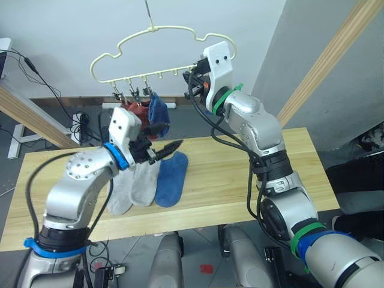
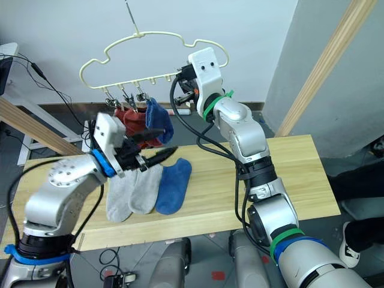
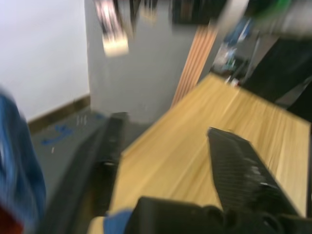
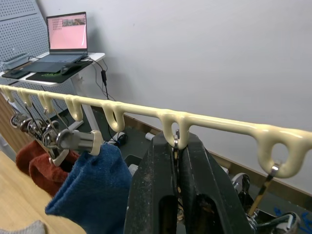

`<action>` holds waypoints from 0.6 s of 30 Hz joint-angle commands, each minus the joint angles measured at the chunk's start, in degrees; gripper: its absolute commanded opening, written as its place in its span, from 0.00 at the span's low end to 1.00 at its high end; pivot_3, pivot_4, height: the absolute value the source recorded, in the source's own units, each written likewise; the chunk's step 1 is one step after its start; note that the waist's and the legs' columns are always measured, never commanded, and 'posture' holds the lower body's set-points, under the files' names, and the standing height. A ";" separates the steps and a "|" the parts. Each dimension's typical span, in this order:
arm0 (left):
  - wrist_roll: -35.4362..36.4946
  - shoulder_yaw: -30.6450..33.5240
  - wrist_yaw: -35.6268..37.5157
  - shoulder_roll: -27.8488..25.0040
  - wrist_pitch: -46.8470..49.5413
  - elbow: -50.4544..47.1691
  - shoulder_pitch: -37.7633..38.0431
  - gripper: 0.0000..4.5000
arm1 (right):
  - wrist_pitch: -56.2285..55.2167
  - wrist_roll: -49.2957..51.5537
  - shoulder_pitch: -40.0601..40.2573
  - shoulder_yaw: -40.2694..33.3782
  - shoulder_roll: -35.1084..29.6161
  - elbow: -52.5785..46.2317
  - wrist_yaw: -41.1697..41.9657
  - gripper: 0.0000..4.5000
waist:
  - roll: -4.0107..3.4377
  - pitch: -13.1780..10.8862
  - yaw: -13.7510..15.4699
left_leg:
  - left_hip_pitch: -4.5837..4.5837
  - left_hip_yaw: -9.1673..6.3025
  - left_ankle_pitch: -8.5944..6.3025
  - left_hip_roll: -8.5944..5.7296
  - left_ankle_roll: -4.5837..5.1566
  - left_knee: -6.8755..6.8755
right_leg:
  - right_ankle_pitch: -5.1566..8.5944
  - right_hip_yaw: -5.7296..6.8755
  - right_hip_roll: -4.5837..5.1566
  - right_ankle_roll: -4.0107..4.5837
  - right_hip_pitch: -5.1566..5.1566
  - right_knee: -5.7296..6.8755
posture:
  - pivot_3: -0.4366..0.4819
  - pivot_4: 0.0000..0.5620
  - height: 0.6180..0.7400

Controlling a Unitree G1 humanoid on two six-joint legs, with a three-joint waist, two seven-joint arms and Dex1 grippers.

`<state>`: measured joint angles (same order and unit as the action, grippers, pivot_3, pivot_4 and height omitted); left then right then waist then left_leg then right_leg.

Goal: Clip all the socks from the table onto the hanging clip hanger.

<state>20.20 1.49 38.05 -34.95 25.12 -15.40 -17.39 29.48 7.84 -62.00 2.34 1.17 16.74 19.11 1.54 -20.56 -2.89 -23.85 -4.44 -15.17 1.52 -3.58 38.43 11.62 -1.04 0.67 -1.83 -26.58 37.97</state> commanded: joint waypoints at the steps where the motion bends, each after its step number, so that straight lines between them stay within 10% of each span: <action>1: -4.70 -2.60 -2.66 2.46 -3.94 3.80 2.79 0.92 | -1.26 0.89 -2.19 -0.33 0.45 -1.22 -0.10 0.00 | 0.00 0.00 -0.02 | -0.04 0.01 0.00 0.00 0.00 -0.01 | 0.00 0.00 0.00 0.00 -0.06 0.01 | 0.44 0.60 1.00; 12: -14.24 -9.62 -6.16 12.92 -9.93 29.49 -4.13 0.92 | 0.26 1.03 -1.24 0.48 0.32 -3.09 0.43 0.00 | 0.00 0.00 -0.05 | -0.13 0.10 0.01 0.01 0.01 -0.09 | -0.01 -0.03 0.02 0.03 -0.27 0.08 | 0.40 0.62 1.00; 18: -18.45 -11.02 -7.99 14.60 -11.44 36.31 -5.68 0.62 | 1.34 1.11 -0.53 0.84 0.18 -4.48 0.51 0.00 | 0.00 0.01 -0.38 | -0.09 0.16 0.01 0.01 0.01 -0.10 | -0.01 -0.05 0.05 0.03 -0.26 0.11 | 0.38 0.62 1.00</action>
<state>2.99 -8.52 30.35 -20.93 13.40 18.81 -24.21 30.82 7.91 -62.19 3.08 1.01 15.83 19.29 1.54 -20.55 -3.27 -23.92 -4.28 -15.16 1.54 -3.57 38.34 11.61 -1.09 0.72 -1.80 -26.84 38.11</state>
